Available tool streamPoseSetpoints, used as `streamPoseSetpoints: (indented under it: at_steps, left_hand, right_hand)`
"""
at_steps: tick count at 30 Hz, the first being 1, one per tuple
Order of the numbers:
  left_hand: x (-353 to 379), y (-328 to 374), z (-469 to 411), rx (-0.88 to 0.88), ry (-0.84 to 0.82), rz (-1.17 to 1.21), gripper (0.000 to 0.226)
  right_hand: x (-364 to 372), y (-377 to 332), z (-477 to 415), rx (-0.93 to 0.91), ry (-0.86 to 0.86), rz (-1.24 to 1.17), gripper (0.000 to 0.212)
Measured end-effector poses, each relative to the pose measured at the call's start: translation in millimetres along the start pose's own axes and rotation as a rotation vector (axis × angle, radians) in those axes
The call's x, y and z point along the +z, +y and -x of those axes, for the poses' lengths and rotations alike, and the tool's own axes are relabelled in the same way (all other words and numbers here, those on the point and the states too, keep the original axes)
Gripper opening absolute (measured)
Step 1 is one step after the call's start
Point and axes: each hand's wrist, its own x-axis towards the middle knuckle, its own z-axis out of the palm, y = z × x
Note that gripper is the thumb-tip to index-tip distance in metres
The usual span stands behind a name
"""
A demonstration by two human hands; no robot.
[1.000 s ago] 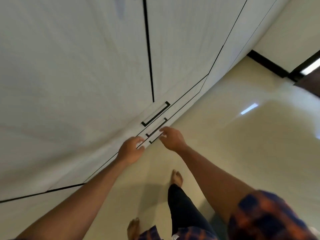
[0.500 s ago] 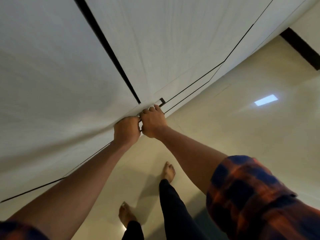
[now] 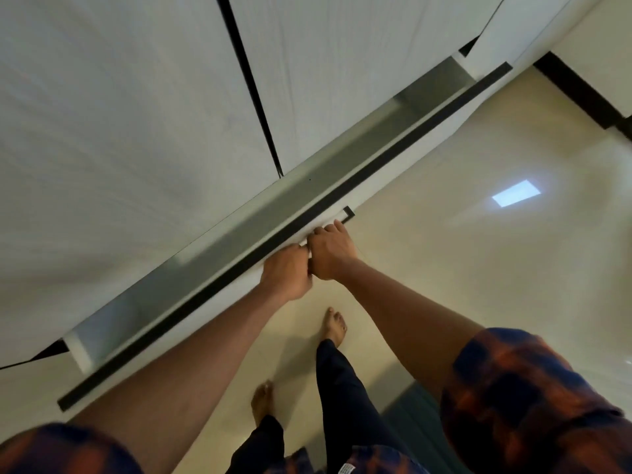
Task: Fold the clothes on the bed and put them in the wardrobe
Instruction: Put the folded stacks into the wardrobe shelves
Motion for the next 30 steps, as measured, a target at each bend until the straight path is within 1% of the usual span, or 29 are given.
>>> streamPoseSetpoints:
  at_steps: [4, 6, 8, 10, 12, 14, 15, 16, 18, 19, 21, 23, 25, 28, 30]
  left_hand:
    - [13.9, 8.2, 51.7, 0.157, -0.054, 0.259, 0.039]
    - [19.2, 3.8, 91.0, 0.258, -0.05, 0.37, 0.049]
    - [23.0, -5.8, 124.6, 0.351, 0.033, 0.434, 0.045]
    - [26.9, -23.8, 161.4, 0.423, 0.147, 0.399, 0.035]
    - [29.1, -50.7, 194.0, 0.392, 0.205, 0.391, 0.032]
    - [34.4, -79.5, 216.6, 0.314, 0.178, 0.378, 0.034]
    - [38.4, -95.9, 230.2, 0.274, 0.128, 0.376, 0.036]
    - [42.7, -110.6, 240.9, 0.237, 0.08, 0.388, 0.037]
    - [52.4, -136.2, 265.0, 0.172, -0.023, 0.43, 0.037]
    - [58.0, -145.2, 275.9, 0.151, -0.078, 0.448, 0.035]
    - [71.5, -157.1, 295.7, 0.134, -0.161, 0.473, 0.034]
    - [82.4, -161.3, 307.1, 0.14, -0.182, 0.46, 0.035]
    - [89.3, -160.2, 311.8, 0.15, -0.175, 0.431, 0.035]
    - [96.1, -152.2, 318.0, 0.158, -0.2, 0.421, 0.037]
    - [101.5, -146.6, 322.6, 0.158, -0.226, 0.426, 0.038]
  right_hand:
    - [8.4, 8.0, 47.1, 0.098, -0.072, -0.076, 0.034]
    - [13.9, 0.6, 76.4, 0.203, -0.068, -0.203, 0.033]
    - [19.9, -9.8, 100.7, 0.34, -0.019, -0.392, 0.03]
    - [28.6, -34.3, 136.2, 0.502, 0.087, -0.598, 0.027]
    - [34.7, -69.6, 173.0, 0.629, 0.275, -0.717, 0.024]
    - [38.9, -104.8, 204.9, 0.74, 0.491, -0.822, 0.027]
    - [45.0, -125.5, 220.0, 0.785, 0.58, -0.895, 0.033]
    - [51.0, -143.8, 230.8, 0.811, 0.626, -0.968, 0.043]
    - [64.4, -182.0, 245.9, 0.859, 0.613, -1.083, 0.068]
    - [71.3, -198.3, 249.4, 0.887, 0.574, -1.114, 0.077]
    - [83.8, -229.3, 256.0, 0.909, 0.488, -1.194, 0.091]
    - [96.3, -251.7, 260.6, 0.936, 0.404, -1.266, 0.091]
    - [103.1, -262.1, 266.8, 1.002, 0.339, -1.295, 0.085]
    - [105.2, -263.1, 282.4, 1.068, 0.323, -1.276, 0.075]
    - [105.9, -260.7, 294.7, 1.083, 0.311, -1.229, 0.076]
